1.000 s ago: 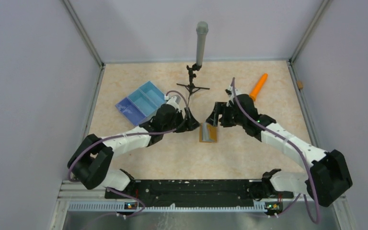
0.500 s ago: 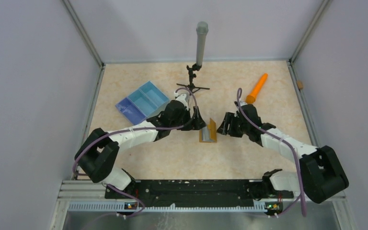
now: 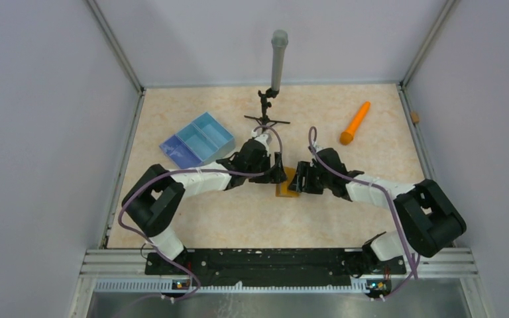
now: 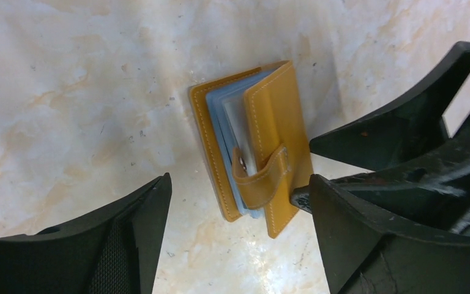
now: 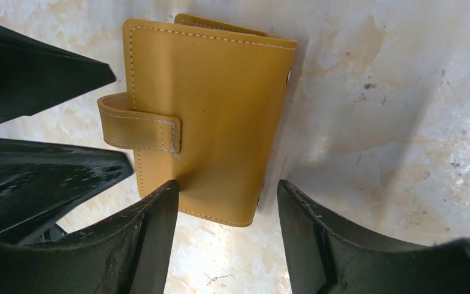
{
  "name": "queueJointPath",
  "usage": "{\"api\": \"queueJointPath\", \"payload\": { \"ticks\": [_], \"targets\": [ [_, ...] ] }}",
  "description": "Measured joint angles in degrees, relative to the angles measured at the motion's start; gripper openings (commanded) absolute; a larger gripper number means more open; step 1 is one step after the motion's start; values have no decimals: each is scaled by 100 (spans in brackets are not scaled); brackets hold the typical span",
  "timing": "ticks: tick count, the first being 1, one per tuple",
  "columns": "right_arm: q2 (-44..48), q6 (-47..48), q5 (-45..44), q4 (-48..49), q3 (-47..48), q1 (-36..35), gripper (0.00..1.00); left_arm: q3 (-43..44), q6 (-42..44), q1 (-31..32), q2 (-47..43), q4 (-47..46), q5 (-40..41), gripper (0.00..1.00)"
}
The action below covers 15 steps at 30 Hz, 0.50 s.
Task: Put the credit cards into the card holder
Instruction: Close the card holder at the center of the board.
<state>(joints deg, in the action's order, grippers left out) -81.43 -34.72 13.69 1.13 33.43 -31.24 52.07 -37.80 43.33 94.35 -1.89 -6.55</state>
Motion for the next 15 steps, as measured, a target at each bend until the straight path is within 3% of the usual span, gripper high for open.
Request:
{"api": "queueJointPath", "payload": {
  "ticks": [3, 7, 15],
  "targets": [
    [0, -42, -33, 20, -2, -2, 58, 85, 70, 26, 267, 17, 11, 67],
    [4, -197, -74, 109, -48, -2, 56, 122, 146, 42, 557, 44, 33, 56],
    [345, -769, 136, 876, -765, 179, 52, 236, 201, 129, 651, 197, 317, 49]
  ]
}}
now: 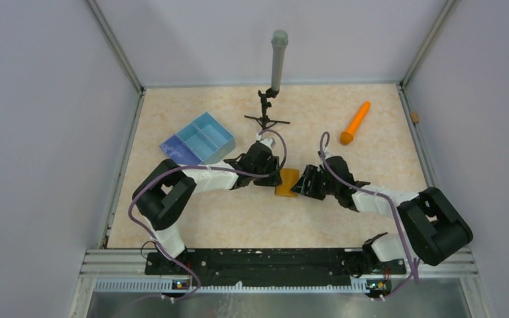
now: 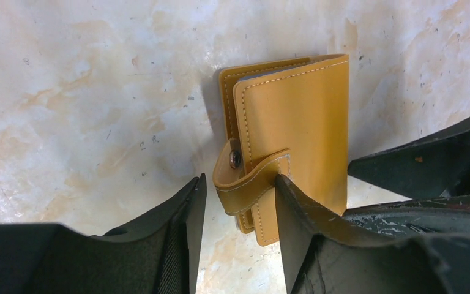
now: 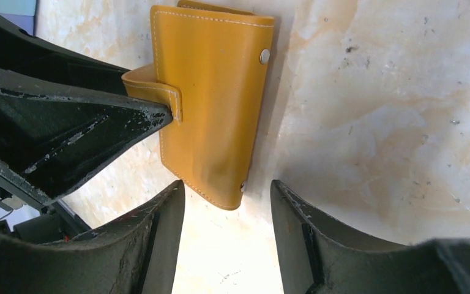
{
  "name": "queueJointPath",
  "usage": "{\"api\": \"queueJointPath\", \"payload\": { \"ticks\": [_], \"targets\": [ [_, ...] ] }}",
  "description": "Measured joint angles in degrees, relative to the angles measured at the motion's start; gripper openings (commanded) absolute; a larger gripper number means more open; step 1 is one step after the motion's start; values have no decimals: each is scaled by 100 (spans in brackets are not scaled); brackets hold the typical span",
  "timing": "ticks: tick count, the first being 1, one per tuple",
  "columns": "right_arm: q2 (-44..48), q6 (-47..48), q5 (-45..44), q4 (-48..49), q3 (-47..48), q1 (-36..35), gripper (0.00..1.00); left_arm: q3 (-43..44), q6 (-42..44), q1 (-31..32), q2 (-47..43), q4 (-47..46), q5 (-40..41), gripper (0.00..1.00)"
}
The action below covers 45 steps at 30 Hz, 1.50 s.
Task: Put the credit cards into the card holder
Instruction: Close the card holder at the center of the board.
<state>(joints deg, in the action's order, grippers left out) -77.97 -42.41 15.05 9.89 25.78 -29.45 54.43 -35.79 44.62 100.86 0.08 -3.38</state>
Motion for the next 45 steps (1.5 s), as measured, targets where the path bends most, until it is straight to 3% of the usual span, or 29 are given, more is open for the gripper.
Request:
{"api": "queueJointPath", "payload": {
  "ticks": [8, 12, 14, 16, 18, 21, 26, 32, 38, 45],
  "targets": [
    [-212, -667, 396, 1390, -588, 39, 47, 24, -129, 42, 33, -2, 131, 34],
    [-542, -887, 538, 2039, -664, 39, 43, 22, -262, 55, 35, -22, 138, 32],
    [-662, -925, 544, 2227, -667, 39, 39, 7, -332, 52, 35, -55, 170, 32],
    [-756, -920, 527, 2365, -667, 39, 27, -42, -393, 48, 35, -144, 179, 32],
    [-837, -868, 455, 2441, -667, 39, 15, -92, -463, 37, 28, -240, 179, 37],
    [-861, -752, 369, 2472, -662, 46, 0, -175, -496, 20, -4, -343, 229, 59],
    [-553, -304, 267, 2135, -306, 44, 0, -114, -476, 4, -286, 221, 592, 73],
    [203, 789, -433, 772, 485, -98, 0, 608, -459, -35, -846, 1438, 1106, 80],
    [708, 1729, -1585, -260, 1226, -715, 0, 1207, -684, -46, -1493, 1102, 1176, 84],
    [907, 2332, -2892, -890, 1445, -1600, 0, 1274, -1088, -98, -1392, 579, 929, 89]
  ]
}}
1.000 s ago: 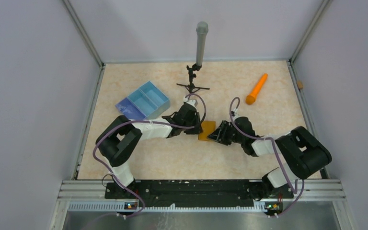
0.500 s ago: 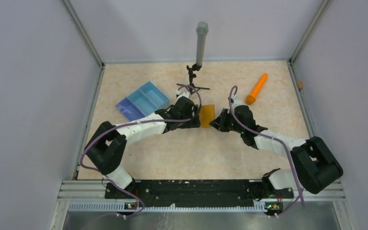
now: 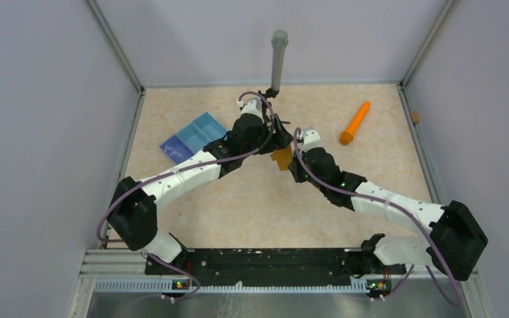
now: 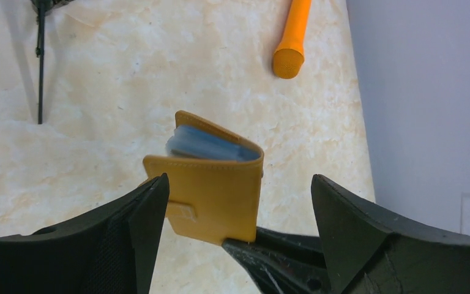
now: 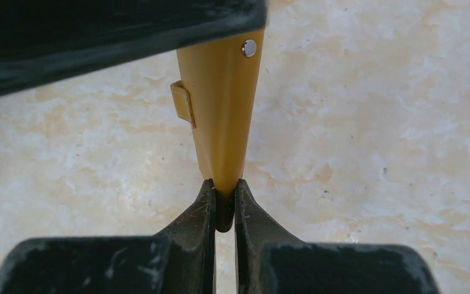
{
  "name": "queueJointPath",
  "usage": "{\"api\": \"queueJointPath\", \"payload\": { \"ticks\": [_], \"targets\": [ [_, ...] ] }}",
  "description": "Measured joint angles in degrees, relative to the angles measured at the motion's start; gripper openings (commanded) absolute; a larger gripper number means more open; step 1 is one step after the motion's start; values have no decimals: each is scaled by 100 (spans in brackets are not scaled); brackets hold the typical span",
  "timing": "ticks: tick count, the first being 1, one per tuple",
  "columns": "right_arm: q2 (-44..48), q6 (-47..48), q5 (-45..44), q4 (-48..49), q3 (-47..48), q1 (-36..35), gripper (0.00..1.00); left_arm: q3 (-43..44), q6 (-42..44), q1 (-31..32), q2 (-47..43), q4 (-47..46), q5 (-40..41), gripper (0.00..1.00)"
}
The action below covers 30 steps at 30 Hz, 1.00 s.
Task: Put the credit cards into the card holder
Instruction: Close the card holder at the center of the board.
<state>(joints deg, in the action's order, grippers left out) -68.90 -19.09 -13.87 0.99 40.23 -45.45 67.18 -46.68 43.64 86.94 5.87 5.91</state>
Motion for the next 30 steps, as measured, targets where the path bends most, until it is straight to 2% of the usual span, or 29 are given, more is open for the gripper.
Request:
{"api": "queueJointPath", "payload": {
  "ticks": [4, 10, 14, 15, 18, 21, 23, 24, 25, 26, 27, 28, 30],
  "targets": [
    [-4, 186, -654, -262, 140, -433, 0, -55, -179, -13, 186, -286, -229, 87],
    [-63, 363, -1360, -409, 190, -855, 0, -205, -365, -22, 323, -402, -382, 73],
    [-223, 503, -1797, -413, 192, -1119, 0, -205, -426, -28, 470, -433, -448, 68],
    [-275, 544, -1923, -417, 197, -1202, 0, -205, -435, -33, 520, -433, -463, 65],
    [-503, 680, -2365, -511, 317, -1467, 0, -205, -452, -42, 638, -431, -549, 47],
    [-730, 772, -2754, -627, 457, -1650, 0, -205, -468, -79, 734, -422, -603, 25],
    [-846, 815, -2959, -702, 533, -1733, 13, -208, -498, -94, 743, -420, -629, 10],
    [-885, 850, -3034, -745, 573, -1781, 24, -212, -498, -94, 743, -426, -632, 5],
    [-911, 866, -3095, -793, 601, -1821, 41, -216, -527, -94, 743, -433, -647, 1],
    [-918, 861, -3136, -811, 608, -1858, 49, -225, -555, -94, 743, -446, -675, 0],
    [-918, 846, -3145, -813, 608, -1862, 62, -238, -577, -98, 743, -474, -699, 0],
    [-909, 848, -3161, -839, 625, -1886, 72, -264, -568, -118, 743, -503, -717, 0],
    [-848, 752, -3167, -935, 706, -1895, 83, -376, -570, -160, 739, -546, -765, 0]
  ]
}}
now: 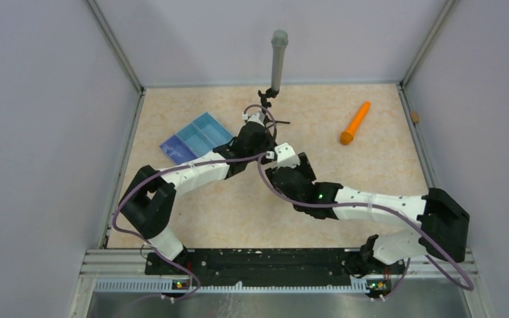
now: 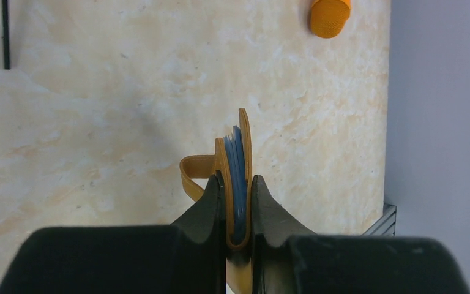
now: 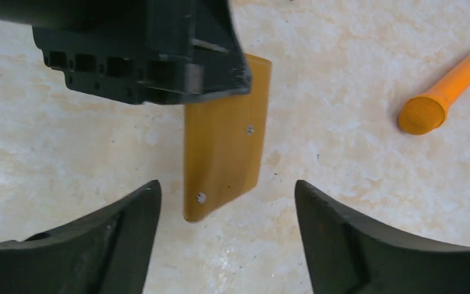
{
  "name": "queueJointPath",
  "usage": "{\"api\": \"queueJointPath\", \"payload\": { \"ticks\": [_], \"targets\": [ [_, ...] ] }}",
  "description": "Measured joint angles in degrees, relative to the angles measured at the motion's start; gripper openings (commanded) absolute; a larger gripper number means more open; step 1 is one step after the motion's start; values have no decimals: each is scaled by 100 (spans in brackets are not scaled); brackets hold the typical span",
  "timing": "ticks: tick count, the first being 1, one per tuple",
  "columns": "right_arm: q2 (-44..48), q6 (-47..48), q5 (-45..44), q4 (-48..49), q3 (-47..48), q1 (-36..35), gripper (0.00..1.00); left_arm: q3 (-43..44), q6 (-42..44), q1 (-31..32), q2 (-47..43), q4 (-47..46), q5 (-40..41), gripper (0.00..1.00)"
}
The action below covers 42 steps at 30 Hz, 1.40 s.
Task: Put the credit cards into the card holder
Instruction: Close the card holder at the center of the board.
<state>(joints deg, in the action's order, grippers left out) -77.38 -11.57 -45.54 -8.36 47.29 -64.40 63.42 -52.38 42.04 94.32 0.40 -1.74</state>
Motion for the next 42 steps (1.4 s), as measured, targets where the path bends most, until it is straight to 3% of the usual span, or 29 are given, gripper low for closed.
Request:
{"api": "queueJointPath", "payload": {
  "ticks": [5, 12, 18, 23, 27, 29, 31, 33, 37, 42],
  "targets": [
    [866, -138, 667, -367, 9, 286, 87, -717, 109, -391, -249, -472, -310, 0],
    [1818, -608, 3595, -234, -245, 2474, 88, -1926, 472, -946, -1172, -1768, -1307, 0],
    [1427, -1075, 5775, 376, -872, 3154, 83, -2168, 557, -966, -1248, -2785, -2367, 0],
    [1137, -1322, 6649, 688, -1161, 3191, 65, -2634, 356, -966, -1255, -3512, -3058, 0],
    [1137, -1493, 7069, 942, -1204, 3191, 36, -2771, 258, -973, -1255, -3862, -3342, 0],
    [1137, -1578, 7235, 1097, -1207, 3193, 15, -2782, 249, -990, -1257, -3985, -3390, 0],
    [1139, -1622, 7302, 1187, -1246, 3204, 3, -2798, 254, -1038, -1283, -4041, -3436, 3],
    [1141, -1729, 7364, 1261, -1290, 3250, 0, -2830, 254, -1078, -1287, -4063, -3440, 15],
    [1150, -1897, 7455, 1360, -1333, 3259, 0, -2874, 201, -1095, -1287, -4100, -3397, 29],
    [1163, -2162, 7576, 1727, -1432, 3254, 0, -2885, -74, -1078, -1285, -4422, -3386, 37]
  ]
}}
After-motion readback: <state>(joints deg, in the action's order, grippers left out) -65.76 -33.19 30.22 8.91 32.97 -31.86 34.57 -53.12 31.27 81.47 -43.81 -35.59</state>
